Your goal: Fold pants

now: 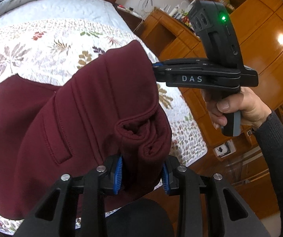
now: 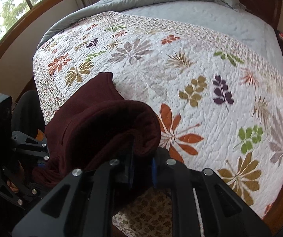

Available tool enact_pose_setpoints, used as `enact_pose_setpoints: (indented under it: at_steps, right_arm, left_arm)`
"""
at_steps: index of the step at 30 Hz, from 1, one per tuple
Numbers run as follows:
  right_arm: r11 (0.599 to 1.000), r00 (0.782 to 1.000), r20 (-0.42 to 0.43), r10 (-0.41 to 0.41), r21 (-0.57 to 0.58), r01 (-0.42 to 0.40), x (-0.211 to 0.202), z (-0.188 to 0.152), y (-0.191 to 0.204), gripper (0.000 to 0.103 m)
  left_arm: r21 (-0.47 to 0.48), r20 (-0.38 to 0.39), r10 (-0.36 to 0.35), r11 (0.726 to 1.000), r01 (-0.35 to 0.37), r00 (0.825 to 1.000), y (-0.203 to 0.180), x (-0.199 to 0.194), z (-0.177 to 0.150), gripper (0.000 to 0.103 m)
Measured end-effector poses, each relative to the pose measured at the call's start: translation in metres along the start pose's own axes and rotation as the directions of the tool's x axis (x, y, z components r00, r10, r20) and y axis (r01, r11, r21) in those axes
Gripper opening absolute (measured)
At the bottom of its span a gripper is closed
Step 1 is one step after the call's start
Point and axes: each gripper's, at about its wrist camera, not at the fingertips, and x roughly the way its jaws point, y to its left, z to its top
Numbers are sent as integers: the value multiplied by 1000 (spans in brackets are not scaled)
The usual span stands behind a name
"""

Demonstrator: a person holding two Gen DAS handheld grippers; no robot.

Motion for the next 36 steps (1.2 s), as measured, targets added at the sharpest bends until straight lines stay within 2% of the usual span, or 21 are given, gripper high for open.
enact_pose_setpoints:
  at_steps: [6, 15, 18, 20, 23, 24, 26, 27, 29, 30, 33, 36]
  right_arm:
    - [998, 999, 17, 32, 62, -33, 8, -20, -17, 16]
    - [973, 993, 83, 87, 207, -103, 9, -46, -35, 29]
    - [939, 987, 114, 115, 312, -145, 6, -59, -44, 49]
    - [903, 982, 138, 128, 393, -173, 2, -70, -51, 73]
    - [790, 962, 189, 196, 551, -269, -1, -94, -65, 85]
    - [732, 948, 226, 227, 602, -318, -3, -107, -70, 86]
    - [646, 914, 301, 271, 648, -405, -4, -123, -73, 90]
    - [585, 882, 360, 303, 661, -470, -4, -134, -72, 90]
    - [514, 834, 440, 334, 656, -552, -3, -148, -69, 94]
    - [493, 816, 466, 341, 651, -577, 0, -154, -67, 94]
    - [484, 821, 453, 347, 664, -571, 15, -164, -56, 94]
    - [434, 792, 487, 369, 663, -610, 25, -172, -46, 95]
  left_arm:
    - [9, -39, 14, 1000, -13, 999, 1, 19, -8, 32]
    - [7, -73, 13, 1000, -12, 997, 3, 28, -10, 35]
    - [-2, -89, -2, 1000, 2, 996, 4, 32, -7, 41]
    - [-14, -105, -40, 999, 39, 994, 6, 31, -7, 52]
    - [-52, -129, -143, 989, 137, 981, 15, 19, -9, 64]
    - [-64, -133, -162, 986, 155, 978, 18, 15, -9, 66]
    - [-95, -121, -197, 978, 187, 973, 34, -2, -12, 71]
    - [-107, -112, -204, 975, 192, 973, 42, -9, -13, 71]
    - [-132, -87, -209, 972, 196, 974, 61, -24, -15, 71]
    - [-148, -69, -202, 971, 190, 977, 74, -34, -17, 71]
    - [-186, -36, -170, 969, 161, 985, 101, -51, -19, 71]
    - [-214, -13, -130, 969, 124, 991, 125, -69, -23, 71]
